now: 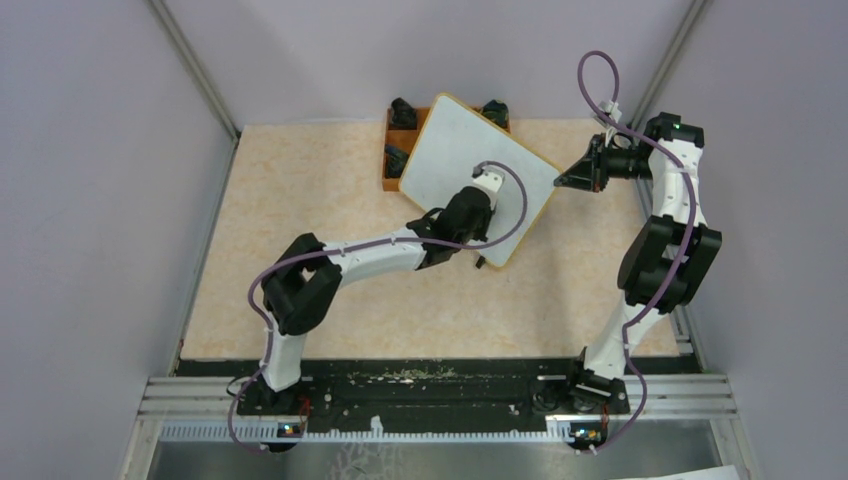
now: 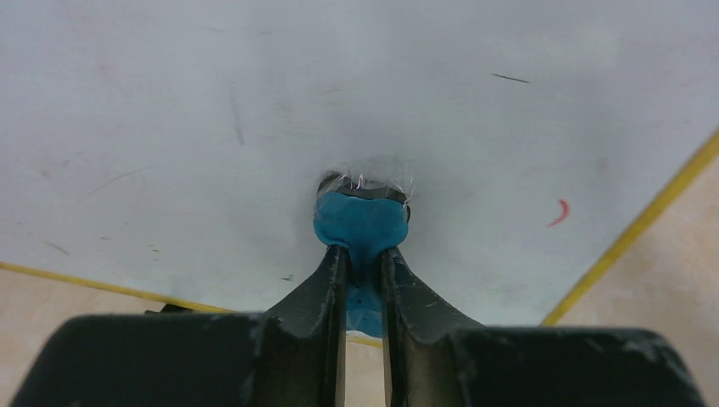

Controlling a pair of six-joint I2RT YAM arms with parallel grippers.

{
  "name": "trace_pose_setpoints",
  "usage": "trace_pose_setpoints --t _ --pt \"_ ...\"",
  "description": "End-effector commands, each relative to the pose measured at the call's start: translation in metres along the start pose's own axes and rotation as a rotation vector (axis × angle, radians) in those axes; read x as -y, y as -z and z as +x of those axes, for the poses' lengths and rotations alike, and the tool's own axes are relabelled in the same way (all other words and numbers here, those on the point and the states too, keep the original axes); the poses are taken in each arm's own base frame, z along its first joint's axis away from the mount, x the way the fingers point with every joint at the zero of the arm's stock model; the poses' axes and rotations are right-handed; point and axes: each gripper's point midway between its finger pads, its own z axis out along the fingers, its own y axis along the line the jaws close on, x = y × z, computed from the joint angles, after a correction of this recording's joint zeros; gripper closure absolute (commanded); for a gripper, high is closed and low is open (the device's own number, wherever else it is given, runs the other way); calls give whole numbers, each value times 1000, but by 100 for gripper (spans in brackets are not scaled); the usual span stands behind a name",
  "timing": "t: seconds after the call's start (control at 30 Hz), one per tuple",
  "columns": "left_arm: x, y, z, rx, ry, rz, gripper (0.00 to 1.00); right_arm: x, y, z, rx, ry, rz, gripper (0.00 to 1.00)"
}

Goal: Erase the whiteboard

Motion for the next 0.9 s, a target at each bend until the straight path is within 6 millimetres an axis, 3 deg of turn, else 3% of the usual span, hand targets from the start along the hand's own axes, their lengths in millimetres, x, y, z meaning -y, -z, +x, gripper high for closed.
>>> trace_pose_setpoints --t 0.0,0.13,0.57,0.73,0.87 --pt "-42 2 -7 1 -3 -99 100 -14 -10 25 -123 -18 -19 100" --pt "-26 0 -11 7 23 -39 100 -14 -11 24 -119 -21 -22 100" --pt "90 6 -9 14 -21 177 100 -16 -10 24 -121 -19 -21 100" --pt "103 8 -4 5 -27 204 100 -17 -10 25 -121 -18 -22 100" --pt "91 3 2 -9 -48 153 100 -16 -10 26 -122 -20 -23 100"
